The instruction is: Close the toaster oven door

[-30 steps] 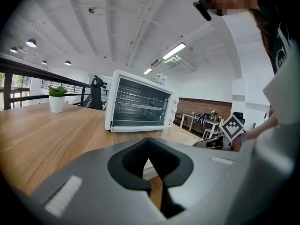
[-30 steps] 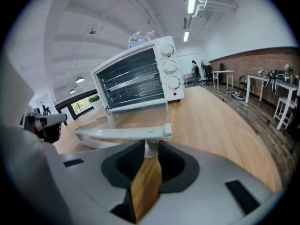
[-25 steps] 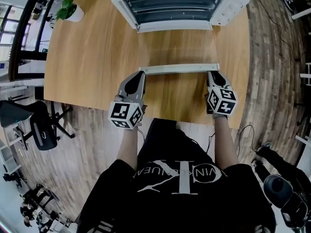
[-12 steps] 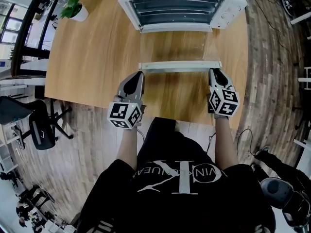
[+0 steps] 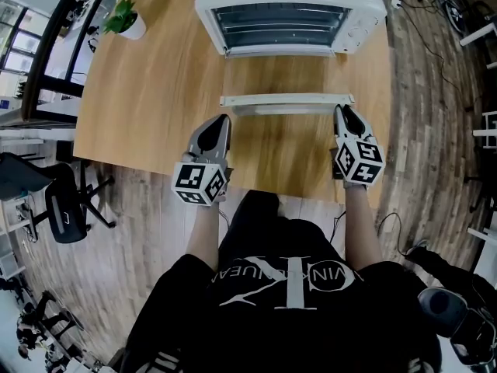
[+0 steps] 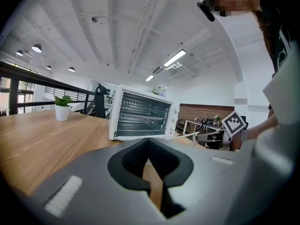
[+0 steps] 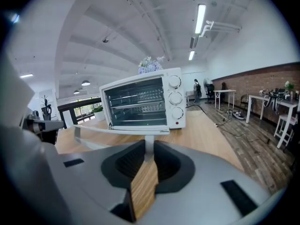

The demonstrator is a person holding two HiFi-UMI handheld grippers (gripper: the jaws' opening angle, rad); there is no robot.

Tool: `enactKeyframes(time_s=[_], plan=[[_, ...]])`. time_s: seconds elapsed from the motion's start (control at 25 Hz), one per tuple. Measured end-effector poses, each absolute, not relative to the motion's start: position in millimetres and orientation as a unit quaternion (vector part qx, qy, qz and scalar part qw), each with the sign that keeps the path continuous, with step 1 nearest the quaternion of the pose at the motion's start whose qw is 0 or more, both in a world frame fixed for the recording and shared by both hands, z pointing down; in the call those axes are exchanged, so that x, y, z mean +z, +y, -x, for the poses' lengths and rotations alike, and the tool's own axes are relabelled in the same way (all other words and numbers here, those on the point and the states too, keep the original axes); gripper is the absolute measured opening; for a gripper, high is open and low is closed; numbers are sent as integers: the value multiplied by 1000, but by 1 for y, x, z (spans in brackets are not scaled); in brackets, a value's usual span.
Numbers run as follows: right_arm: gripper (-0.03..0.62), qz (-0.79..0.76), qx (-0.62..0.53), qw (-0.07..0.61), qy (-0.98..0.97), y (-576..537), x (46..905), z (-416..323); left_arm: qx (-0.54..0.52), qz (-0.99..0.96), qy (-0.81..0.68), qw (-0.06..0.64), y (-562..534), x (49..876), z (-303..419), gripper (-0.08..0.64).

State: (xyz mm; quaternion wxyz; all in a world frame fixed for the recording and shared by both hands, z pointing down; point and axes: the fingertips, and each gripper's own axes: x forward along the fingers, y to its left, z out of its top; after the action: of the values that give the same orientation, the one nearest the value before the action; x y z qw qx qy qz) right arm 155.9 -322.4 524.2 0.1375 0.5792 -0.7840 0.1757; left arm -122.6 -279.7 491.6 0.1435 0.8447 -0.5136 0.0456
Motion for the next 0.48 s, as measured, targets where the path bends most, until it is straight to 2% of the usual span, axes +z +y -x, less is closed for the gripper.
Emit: enactKeyframes(time_s=[0.48], plan=[[52, -577, 158, 115, -793, -334, 494, -155, 35, -846, -517, 124, -289, 469, 123, 12]])
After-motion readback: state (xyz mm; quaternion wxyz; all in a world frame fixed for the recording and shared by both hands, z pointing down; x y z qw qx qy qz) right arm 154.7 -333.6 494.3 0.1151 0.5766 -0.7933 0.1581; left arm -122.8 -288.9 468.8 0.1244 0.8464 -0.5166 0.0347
